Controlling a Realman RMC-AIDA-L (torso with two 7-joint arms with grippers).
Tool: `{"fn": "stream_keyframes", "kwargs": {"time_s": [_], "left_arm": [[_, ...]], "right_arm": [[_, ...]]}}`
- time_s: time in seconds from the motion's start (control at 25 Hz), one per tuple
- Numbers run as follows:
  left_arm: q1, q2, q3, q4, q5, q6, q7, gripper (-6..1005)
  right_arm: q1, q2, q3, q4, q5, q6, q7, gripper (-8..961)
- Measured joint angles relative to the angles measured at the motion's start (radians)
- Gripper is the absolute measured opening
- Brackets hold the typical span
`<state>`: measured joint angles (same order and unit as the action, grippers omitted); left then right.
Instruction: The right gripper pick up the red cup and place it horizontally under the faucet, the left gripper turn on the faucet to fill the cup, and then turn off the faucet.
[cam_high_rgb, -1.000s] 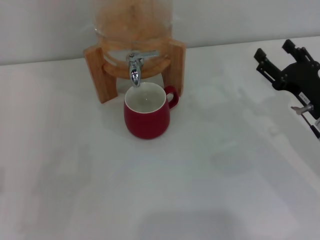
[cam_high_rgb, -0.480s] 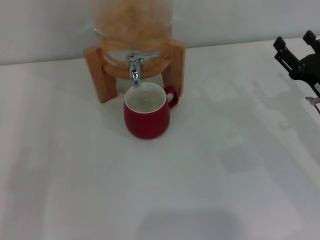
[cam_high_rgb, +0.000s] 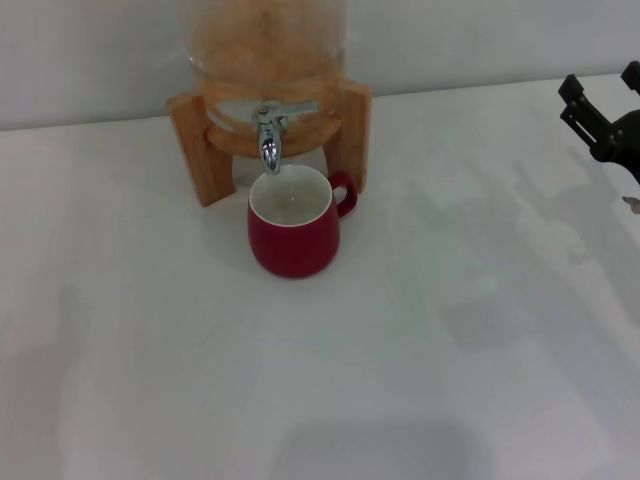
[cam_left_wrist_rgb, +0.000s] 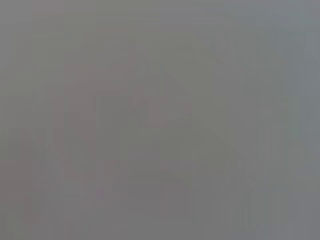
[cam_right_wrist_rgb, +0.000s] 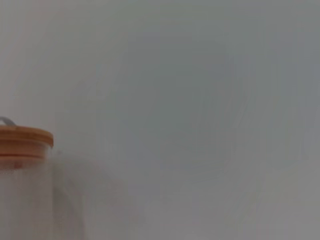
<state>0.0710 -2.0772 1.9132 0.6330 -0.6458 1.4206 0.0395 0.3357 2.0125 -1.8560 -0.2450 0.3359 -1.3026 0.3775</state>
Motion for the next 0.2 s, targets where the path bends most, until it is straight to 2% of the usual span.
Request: {"fn": "stream_keyframes", "kwargs": {"time_s": [0.2], "left_arm": [[-0.004,0.012,-0.007,0.002,0.001,-0.04,-0.059,743]], "right_arm": [[-0.016,0.0,0.0,0.0,0.0,-0.027,0.008,858]]}}
